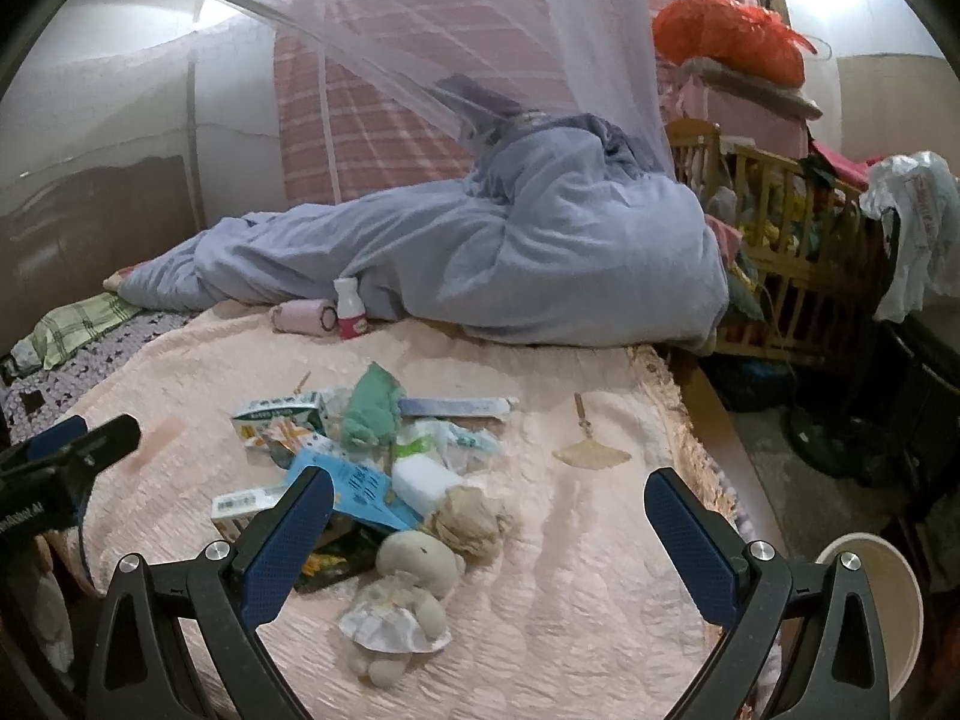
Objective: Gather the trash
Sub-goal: 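Grasp the beige cloth with the right tool while the left grasps the blue wrapper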
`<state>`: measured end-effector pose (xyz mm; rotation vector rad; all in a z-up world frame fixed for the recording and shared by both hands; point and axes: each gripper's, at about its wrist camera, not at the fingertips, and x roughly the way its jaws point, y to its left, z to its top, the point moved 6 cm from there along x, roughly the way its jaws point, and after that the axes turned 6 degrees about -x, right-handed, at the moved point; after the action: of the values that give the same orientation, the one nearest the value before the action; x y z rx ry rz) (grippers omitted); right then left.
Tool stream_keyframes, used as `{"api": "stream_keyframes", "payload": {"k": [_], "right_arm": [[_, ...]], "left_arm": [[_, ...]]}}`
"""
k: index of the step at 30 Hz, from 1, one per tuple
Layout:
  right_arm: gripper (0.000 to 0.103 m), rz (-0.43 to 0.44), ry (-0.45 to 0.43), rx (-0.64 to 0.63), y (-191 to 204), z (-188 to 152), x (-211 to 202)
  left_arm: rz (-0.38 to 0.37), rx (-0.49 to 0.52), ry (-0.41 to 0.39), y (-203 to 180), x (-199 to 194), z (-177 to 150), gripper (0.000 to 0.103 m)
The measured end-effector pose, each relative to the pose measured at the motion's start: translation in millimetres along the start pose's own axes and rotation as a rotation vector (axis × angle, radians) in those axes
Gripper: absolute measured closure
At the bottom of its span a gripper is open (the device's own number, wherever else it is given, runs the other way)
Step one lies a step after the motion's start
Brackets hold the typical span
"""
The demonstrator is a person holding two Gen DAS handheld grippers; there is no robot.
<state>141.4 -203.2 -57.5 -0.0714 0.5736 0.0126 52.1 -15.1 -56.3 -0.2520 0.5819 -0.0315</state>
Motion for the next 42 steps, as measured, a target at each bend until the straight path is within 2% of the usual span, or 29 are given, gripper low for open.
{"api": "stream_keyframes", "payload": {"k": [11, 17, 22, 26, 29, 31, 34, 36, 37, 42], "right_arm": [[0.001, 0.048, 0.110, 0.004, -10, -33, 38], [0.012, 0.097, 0.178, 0.021, -11, -51, 62], [0.014, 0.162, 0.218, 0.035, 0, -57, 77], [0.015, 0.166, 0.228, 0.043, 3, -58, 90], [0.024, 0.183, 0.241, 0.094, -5, -54, 106], [0.025, 0.202, 0.261, 0.123, -8, -53, 120], [0.032, 0.230, 0.293, 0.134, -6, -55, 138], [0.048, 0.251, 0.312, 0.145, -5, -58, 149], [0.051, 0.261, 0.319, 0.154, -5, -59, 153], [0.063, 0.314, 0.324, 0.203, -8, -66, 161]], "left_arm": [[-0.011, 0.030, 0.067, -7, 19, -13, 0.001], [-0.022, 0.042, 0.110, -15, 33, -18, 0.001], [-0.025, 0.049, 0.138, -20, 44, -19, 0.001], [-0.028, 0.053, 0.156, -22, 52, -19, 0.001], [-0.024, 0.062, 0.173, -25, 59, -19, 0.001], [-0.029, 0.060, 0.187, -28, 66, -19, 0.001], [-0.036, 0.067, 0.213, -35, 77, -19, 0.001], [-0.028, 0.077, 0.237, -40, 88, -20, 0.001], [-0.026, 0.079, 0.255, -43, 95, -21, 0.001], [-0.031, 0.035, 0.362, -49, 131, -33, 0.028]]}}
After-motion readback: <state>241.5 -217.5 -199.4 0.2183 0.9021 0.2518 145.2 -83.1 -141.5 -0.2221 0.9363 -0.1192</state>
